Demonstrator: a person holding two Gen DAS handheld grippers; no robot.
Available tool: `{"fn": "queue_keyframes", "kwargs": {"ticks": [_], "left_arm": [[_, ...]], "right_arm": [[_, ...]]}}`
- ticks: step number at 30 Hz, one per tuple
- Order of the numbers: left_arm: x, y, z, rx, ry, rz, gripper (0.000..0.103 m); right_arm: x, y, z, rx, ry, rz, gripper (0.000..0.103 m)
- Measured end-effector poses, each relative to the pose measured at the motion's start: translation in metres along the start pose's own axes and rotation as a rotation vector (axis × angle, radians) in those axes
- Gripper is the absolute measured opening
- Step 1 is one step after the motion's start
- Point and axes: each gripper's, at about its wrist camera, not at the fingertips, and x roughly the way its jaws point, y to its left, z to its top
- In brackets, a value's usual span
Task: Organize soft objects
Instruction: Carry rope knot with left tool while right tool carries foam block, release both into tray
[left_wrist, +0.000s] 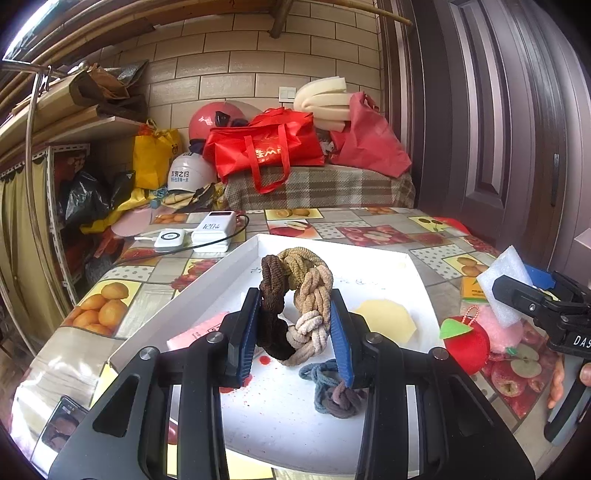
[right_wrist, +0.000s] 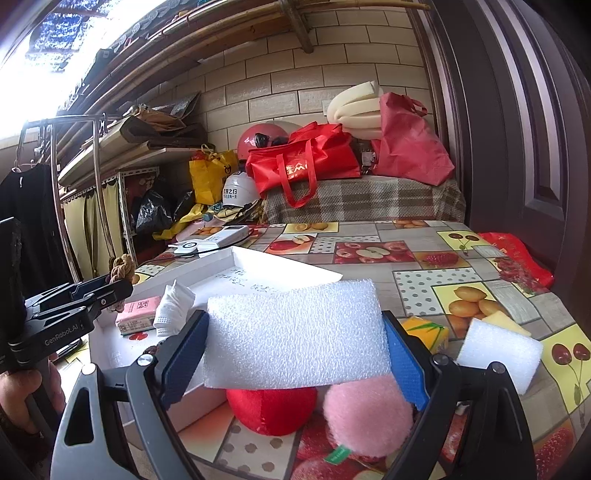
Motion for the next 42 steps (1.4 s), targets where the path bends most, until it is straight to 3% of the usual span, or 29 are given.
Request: {"fn": "queue_keyframes", "kwargs": {"ticks": [22,33,42], "left_arm": [[0.035,0.032,0.009,-0.053,0.045,0.081,0.035],[0.053,0.047,0.014,-0.116,0.084,0.054,0.035],[0.062,0.047,0.016,-0.107,0.099,0.067,0.035]], "right_arm": [[0.053,0.033,0.01,0.021,0.05,0.05,0.09],[0.078,0.072,0.016,-0.077,0.075,0.091,0.09],[0.099,0.062,0.017,-0.009,0.143,0.076,0.09]]}}
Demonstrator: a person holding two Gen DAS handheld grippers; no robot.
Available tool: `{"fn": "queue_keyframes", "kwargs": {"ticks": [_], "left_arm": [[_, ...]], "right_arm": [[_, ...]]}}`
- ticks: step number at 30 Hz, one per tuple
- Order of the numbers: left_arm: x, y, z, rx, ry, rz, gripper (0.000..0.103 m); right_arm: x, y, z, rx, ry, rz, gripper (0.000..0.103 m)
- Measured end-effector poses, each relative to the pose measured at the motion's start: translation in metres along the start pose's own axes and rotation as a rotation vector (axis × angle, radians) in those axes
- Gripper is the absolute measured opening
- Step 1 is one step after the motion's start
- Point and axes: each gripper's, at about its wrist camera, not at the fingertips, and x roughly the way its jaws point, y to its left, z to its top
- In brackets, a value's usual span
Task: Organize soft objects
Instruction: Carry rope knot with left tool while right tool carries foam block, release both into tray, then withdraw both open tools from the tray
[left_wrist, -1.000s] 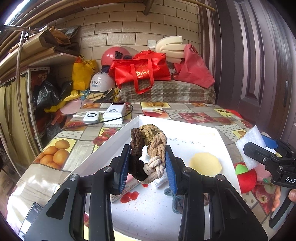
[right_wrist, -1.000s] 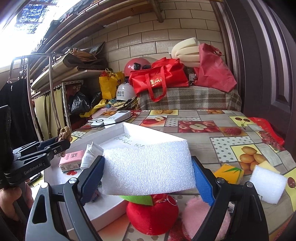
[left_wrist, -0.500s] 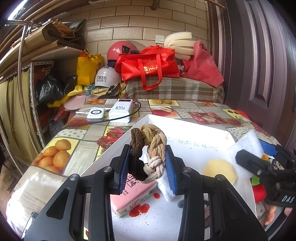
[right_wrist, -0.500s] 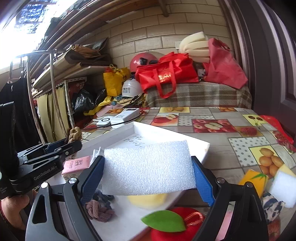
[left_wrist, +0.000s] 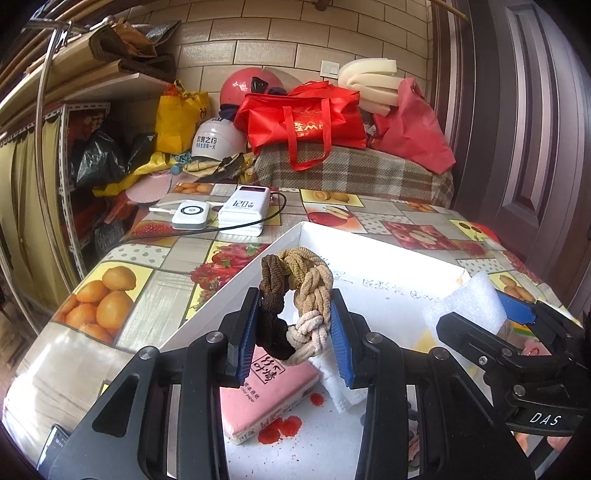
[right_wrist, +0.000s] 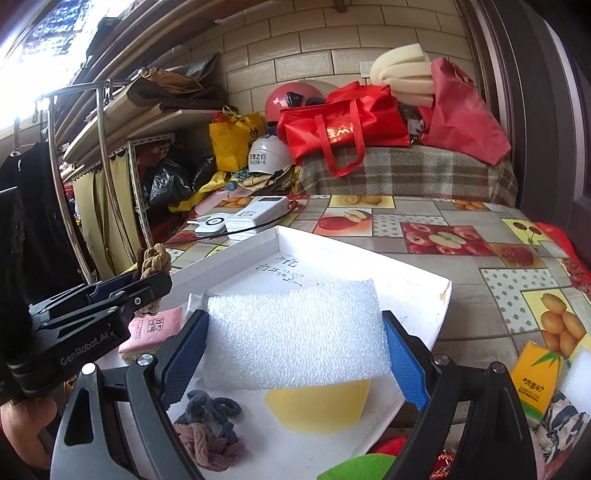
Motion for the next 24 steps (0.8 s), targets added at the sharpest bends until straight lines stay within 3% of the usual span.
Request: {"fn": "queue_keyframes", "kwargs": {"ticks": [9,11,13,17,24], "left_arm": [[-0.001,-0.008,0.0,0.037,-0.026,0.052,0.039],[-0.004,-0.011,-0.001,0.05,-0.046,0.075,0.049],[-0.005,-0.013,-0.001,0.061,-0.056,0.092,0.063],[-0.004,-0.004,0.001,0.018,-0.049,0.1,0.088],[-0.009,-0.004,-0.001,0.015,-0.078,0.136,0.091]], "right_arm": [[0.004,0.005,0.0,-0.006,0.014,-0.006,0.091],[0.005,0.006,0.0,-0.009,0.018,-0.006,0.091],[0.005,0.006,0.0,-0.008,0.021,-0.01,0.098],[0.005,-0.001,0.001,0.028,0.026,-0.011,0.103],[-0.002,0.007,0.001,-0.005,-0.012,-0.03,0.103]]}}
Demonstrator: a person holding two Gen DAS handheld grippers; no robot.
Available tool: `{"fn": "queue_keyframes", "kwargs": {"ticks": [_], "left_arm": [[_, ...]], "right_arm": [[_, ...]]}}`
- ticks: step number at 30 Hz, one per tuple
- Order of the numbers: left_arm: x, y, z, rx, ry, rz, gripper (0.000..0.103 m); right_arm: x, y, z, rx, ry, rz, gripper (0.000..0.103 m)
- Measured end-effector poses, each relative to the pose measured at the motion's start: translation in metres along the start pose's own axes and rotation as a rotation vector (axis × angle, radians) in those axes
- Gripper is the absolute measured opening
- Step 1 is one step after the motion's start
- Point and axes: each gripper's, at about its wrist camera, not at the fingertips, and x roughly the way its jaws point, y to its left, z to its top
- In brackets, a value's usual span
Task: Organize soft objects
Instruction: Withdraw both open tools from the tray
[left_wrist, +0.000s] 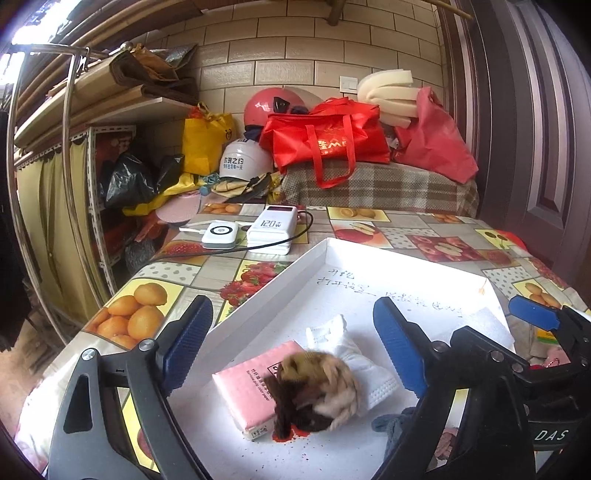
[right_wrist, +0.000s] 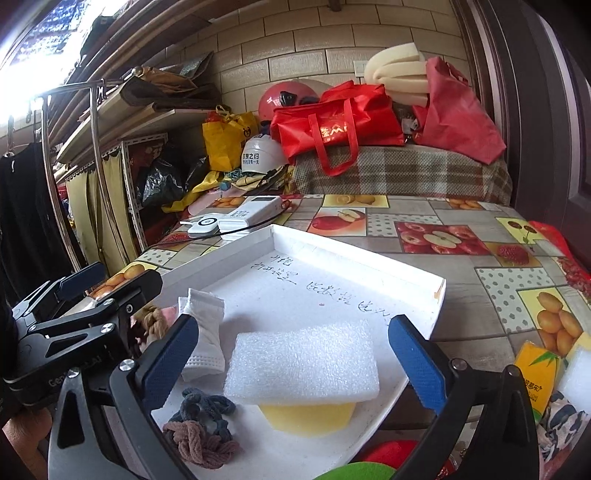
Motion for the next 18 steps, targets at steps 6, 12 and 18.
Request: {"fn": "queue_keyframes", "kwargs": {"ticks": [6,12,18], "left_arm": [[-0.004,-0.001,0.0,0.004,-0.025,0.023,0.093],[-0.022,0.001,-0.004,-0.008,-0.119,0.035,0.093],[-0.036,-0.007,-0.008,0.009,-0.116,0.014,0.093]], "right_arm": [[-0.012,0.006,-0.001,-0.032,-0.07,-0.016,0.103],[-0.033,0.009,-0.004,-0.058,-0.186,0.0,0.103],[-0.047,0.003,-0.011,-0.064,-0.174,0.025,0.103]]}}
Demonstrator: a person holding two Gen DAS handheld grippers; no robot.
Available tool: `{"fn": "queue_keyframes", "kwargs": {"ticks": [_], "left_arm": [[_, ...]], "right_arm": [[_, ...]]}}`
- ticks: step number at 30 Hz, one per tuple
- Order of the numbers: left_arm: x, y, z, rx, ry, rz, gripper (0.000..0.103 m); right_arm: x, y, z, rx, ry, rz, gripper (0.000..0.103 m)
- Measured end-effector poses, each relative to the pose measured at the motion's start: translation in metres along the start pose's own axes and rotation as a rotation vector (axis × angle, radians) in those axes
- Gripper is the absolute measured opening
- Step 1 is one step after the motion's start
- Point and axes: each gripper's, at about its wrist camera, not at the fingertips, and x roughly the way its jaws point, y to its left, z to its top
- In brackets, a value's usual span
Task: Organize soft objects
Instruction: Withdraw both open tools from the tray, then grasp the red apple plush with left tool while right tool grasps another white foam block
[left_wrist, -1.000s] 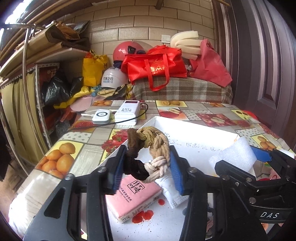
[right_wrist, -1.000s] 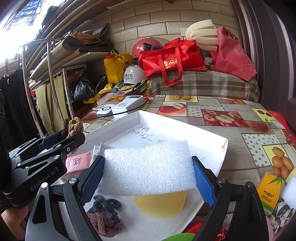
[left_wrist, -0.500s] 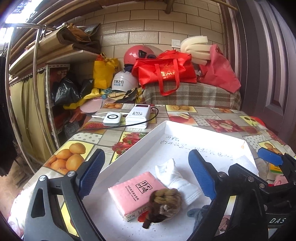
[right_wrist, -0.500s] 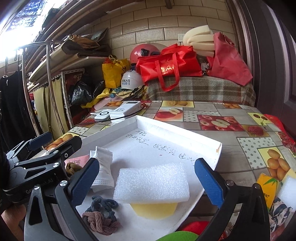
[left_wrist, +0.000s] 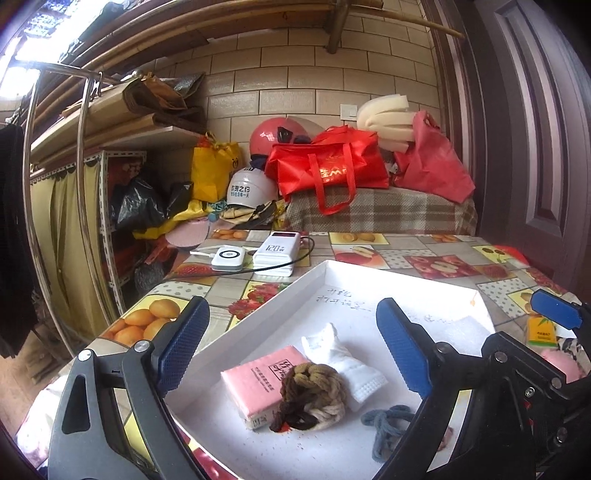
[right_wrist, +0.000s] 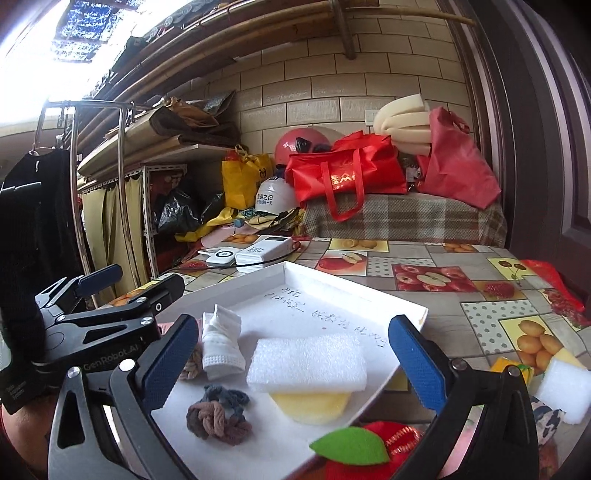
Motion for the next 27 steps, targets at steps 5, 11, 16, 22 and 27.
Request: {"fn": "queue_keyframes", "kwargs": {"ticks": [5,11,16,22,27], "left_arm": [[-0.013,-0.012,-0.004,-0.003,0.035,-0.093,0.093],[-0.031,-0.042,-0.007,0.067,0.023,-0.185,0.093],[-0.038,-0.056,-0.009,0.091,0.027,-0.242,0.093],[-0.038,-0.064,-0.01,0.103,0.037,-0.268,0.093],[-0.037,-0.063,-0.01,0.09,0.054,-0.291,0.093]], "right_arm": [[-0.024,-0.016,-0.008,0.01,0.004,0.011,0.103],[-0.061,-0.053,-0.016,0.044,-0.008,-0.052,0.103],[-0.093,-0.099,-0.018,0.065,-0.047,-0.171,0.103],[-0.116,-0.164,-0.024,0.144,-0.036,-0.36,0.103],[-0.127,-0.198,-0.031,0.269,-0.015,-0.438,0.103]]}}
